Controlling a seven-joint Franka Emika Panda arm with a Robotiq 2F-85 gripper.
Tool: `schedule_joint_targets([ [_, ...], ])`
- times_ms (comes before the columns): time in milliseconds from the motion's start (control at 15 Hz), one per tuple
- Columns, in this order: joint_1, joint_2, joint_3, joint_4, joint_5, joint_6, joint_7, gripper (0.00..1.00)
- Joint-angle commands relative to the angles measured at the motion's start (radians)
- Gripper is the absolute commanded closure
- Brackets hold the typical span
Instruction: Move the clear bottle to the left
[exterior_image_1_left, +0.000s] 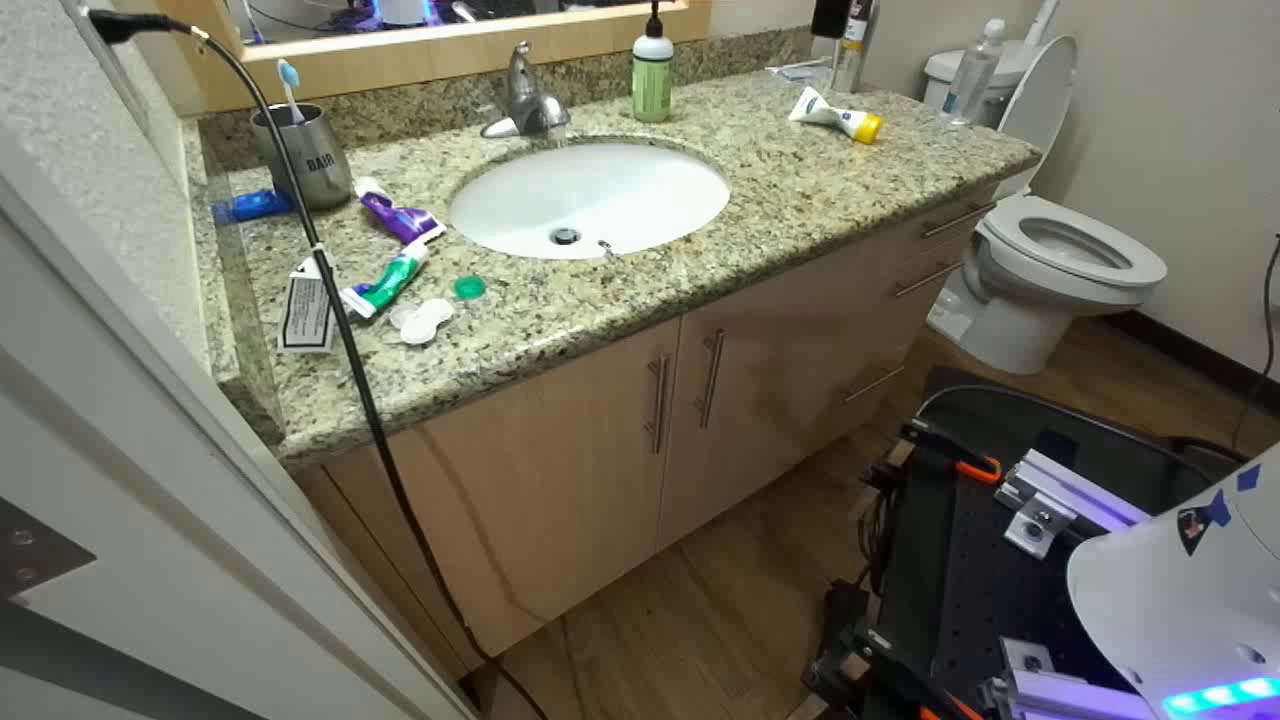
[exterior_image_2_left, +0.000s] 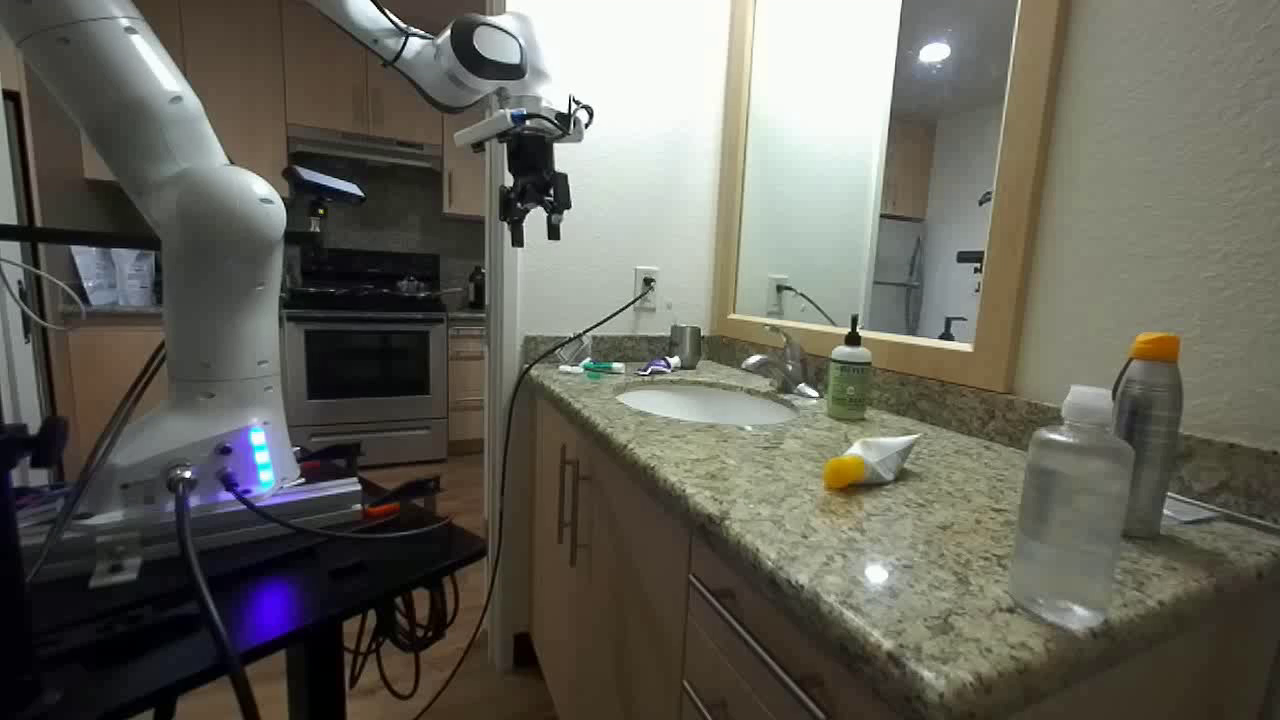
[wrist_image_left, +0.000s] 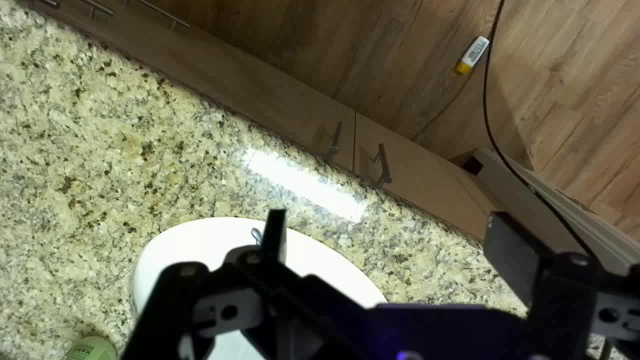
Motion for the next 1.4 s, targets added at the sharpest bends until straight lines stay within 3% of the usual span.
schedule_joint_targets([
  [0, -0.001, 0.000, 0.001, 0.002, 0.001, -0.002, -0.001, 0.00],
  [333, -0.012, 0.223, -0.064, 0.276, 0.195, 0.119, 0.105, 0.00],
  [867, -0.147, 0.510, -0.232, 0.718, 0.393, 0.091, 0.176, 0.00],
  [933, -0.162, 0.527, -0.238, 0.751, 0.417, 0.080, 0.210, 0.00],
  [1000, -0.151, 0.453, -0.211, 0.644, 0.375, 0.121, 0.166, 0.00],
  [1200, -0.178, 0.505, -0.225, 0.719, 0.402, 0.109, 0.189, 0.00],
  [1267, -0.169, 0.509, -0.212, 0.682, 0.385, 0.235, 0.224, 0.00],
  [1333, -0.173, 0.549, -0.213, 0.716, 0.374, 0.260, 0.274, 0.00],
])
